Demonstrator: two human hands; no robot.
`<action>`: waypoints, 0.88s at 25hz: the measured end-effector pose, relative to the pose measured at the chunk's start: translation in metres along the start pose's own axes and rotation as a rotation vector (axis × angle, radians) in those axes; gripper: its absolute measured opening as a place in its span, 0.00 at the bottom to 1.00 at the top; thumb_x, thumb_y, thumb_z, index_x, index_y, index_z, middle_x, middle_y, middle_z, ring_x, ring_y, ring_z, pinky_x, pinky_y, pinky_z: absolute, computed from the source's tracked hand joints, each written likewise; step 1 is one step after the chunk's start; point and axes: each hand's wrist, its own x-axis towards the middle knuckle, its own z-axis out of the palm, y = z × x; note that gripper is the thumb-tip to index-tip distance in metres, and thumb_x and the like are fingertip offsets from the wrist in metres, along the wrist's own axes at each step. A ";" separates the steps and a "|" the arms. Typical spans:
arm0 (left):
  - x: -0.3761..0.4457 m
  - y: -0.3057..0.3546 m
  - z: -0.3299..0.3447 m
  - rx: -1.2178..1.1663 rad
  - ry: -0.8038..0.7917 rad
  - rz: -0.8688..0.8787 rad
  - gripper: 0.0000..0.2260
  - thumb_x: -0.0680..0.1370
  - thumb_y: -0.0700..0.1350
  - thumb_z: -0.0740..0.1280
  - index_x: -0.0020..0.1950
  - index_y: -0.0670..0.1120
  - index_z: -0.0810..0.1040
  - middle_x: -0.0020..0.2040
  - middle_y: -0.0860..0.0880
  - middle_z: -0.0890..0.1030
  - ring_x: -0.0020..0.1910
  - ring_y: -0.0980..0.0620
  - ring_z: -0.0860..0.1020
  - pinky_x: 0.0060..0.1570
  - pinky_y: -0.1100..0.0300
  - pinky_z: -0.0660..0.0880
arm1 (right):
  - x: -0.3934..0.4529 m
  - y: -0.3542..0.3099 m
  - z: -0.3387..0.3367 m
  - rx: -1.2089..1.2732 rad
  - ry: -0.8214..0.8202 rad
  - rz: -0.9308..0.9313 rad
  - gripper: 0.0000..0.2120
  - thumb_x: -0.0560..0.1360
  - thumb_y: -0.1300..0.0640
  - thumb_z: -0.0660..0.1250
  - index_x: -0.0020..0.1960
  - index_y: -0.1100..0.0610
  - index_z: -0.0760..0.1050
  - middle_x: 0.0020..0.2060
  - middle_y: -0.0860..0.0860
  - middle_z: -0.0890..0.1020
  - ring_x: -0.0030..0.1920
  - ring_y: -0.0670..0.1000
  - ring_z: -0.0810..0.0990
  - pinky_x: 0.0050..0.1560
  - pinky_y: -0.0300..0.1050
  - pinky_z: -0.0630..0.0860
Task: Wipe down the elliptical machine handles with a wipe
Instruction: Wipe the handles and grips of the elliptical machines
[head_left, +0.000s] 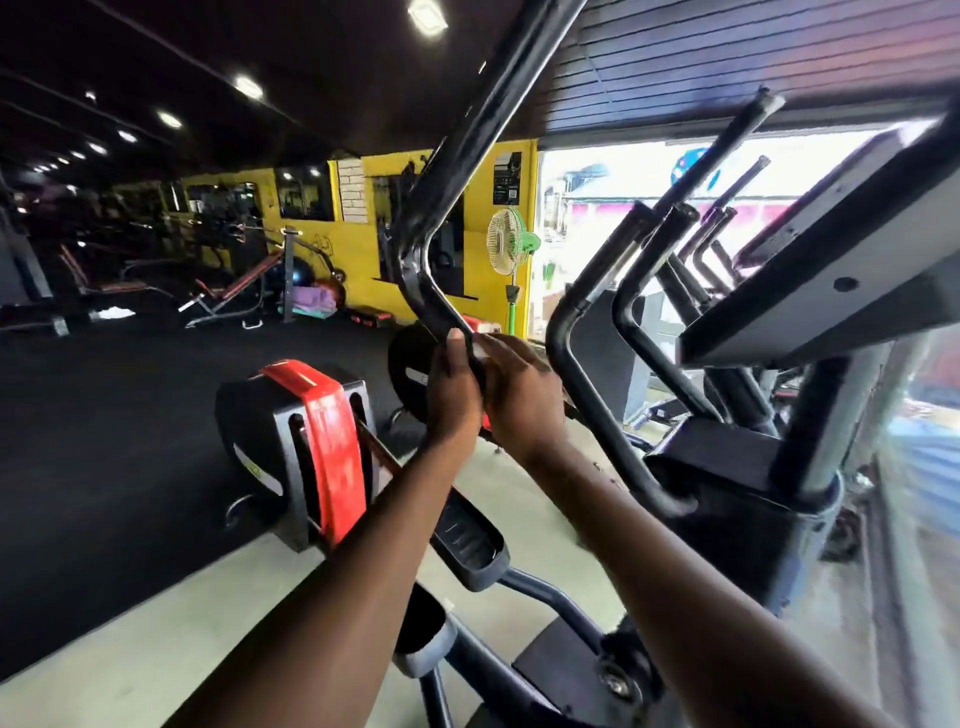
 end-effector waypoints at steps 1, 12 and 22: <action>-0.004 -0.002 0.000 -0.014 -0.019 -0.006 0.13 0.83 0.53 0.57 0.51 0.49 0.79 0.45 0.49 0.81 0.50 0.46 0.81 0.53 0.58 0.78 | -0.009 0.002 -0.001 -0.013 -0.011 -0.018 0.14 0.73 0.59 0.66 0.57 0.53 0.80 0.53 0.52 0.83 0.49 0.53 0.79 0.47 0.40 0.74; -0.032 -0.025 -0.012 -0.010 -0.262 -0.184 0.11 0.84 0.49 0.55 0.62 0.49 0.72 0.52 0.47 0.80 0.49 0.45 0.80 0.39 0.57 0.77 | -0.042 -0.006 -0.020 -0.182 -0.042 0.183 0.09 0.74 0.59 0.63 0.52 0.52 0.78 0.50 0.52 0.83 0.52 0.58 0.80 0.43 0.44 0.73; -0.063 -0.055 -0.019 0.088 -0.475 -0.291 0.11 0.83 0.49 0.57 0.55 0.45 0.75 0.48 0.41 0.82 0.42 0.46 0.82 0.43 0.53 0.81 | -0.110 0.013 -0.031 -0.321 -0.006 0.227 0.19 0.74 0.59 0.62 0.64 0.54 0.76 0.60 0.51 0.81 0.60 0.55 0.79 0.57 0.48 0.77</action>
